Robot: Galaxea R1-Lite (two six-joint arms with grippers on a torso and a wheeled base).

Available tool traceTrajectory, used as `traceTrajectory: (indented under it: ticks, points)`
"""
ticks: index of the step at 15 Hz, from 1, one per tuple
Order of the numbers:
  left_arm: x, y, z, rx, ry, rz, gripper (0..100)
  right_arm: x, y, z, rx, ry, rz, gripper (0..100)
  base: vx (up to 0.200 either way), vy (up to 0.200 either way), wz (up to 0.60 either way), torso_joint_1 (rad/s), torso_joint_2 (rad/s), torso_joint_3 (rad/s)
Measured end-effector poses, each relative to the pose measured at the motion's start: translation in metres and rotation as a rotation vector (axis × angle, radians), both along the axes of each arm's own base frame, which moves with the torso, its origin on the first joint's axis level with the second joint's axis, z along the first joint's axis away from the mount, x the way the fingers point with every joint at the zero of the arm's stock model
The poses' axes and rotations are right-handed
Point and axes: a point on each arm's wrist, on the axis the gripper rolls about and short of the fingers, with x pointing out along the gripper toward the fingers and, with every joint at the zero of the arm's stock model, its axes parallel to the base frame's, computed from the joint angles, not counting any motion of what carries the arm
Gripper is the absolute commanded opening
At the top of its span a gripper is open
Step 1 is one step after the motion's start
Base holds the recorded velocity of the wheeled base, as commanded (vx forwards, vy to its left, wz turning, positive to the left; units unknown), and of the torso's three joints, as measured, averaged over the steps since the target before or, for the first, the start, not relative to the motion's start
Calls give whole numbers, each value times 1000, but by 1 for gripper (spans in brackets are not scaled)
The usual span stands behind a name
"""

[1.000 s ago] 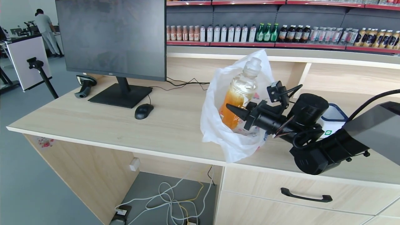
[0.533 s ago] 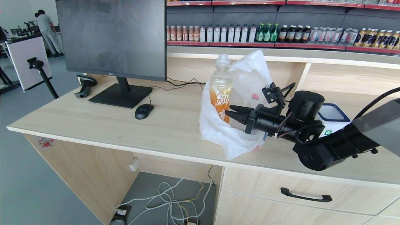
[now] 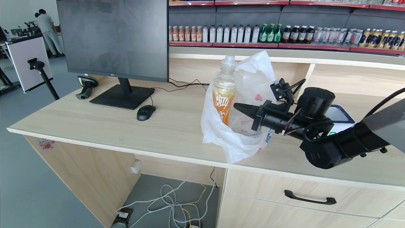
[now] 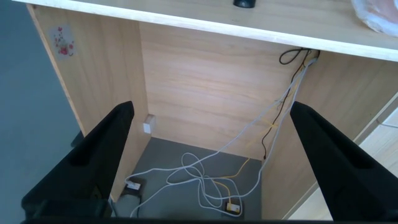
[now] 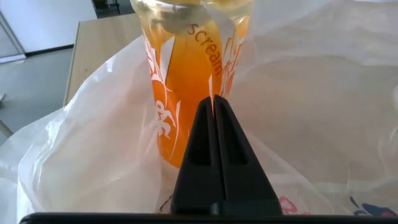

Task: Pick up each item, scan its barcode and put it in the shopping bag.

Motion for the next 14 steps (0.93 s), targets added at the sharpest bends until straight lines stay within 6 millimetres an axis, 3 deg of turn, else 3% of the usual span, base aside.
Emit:
traceTrajectory:
  ticks: [6, 11, 14]
  points:
    - [0, 0, 0, -1, 0, 0, 100, -7, -6, 1, -14, -16, -16, 0, 0, 0, 0, 0, 0, 0]
    - [0, 0, 0, -1, 0, 0, 100, -38, -31, -7, -44, -44, -69, 0, 0, 0, 0, 0, 0, 0]
    - [0, 0, 0, -1, 2, 0, 100, -68, -50, -21, -46, -46, -105, 0, 0, 0, 0, 0, 0, 0]
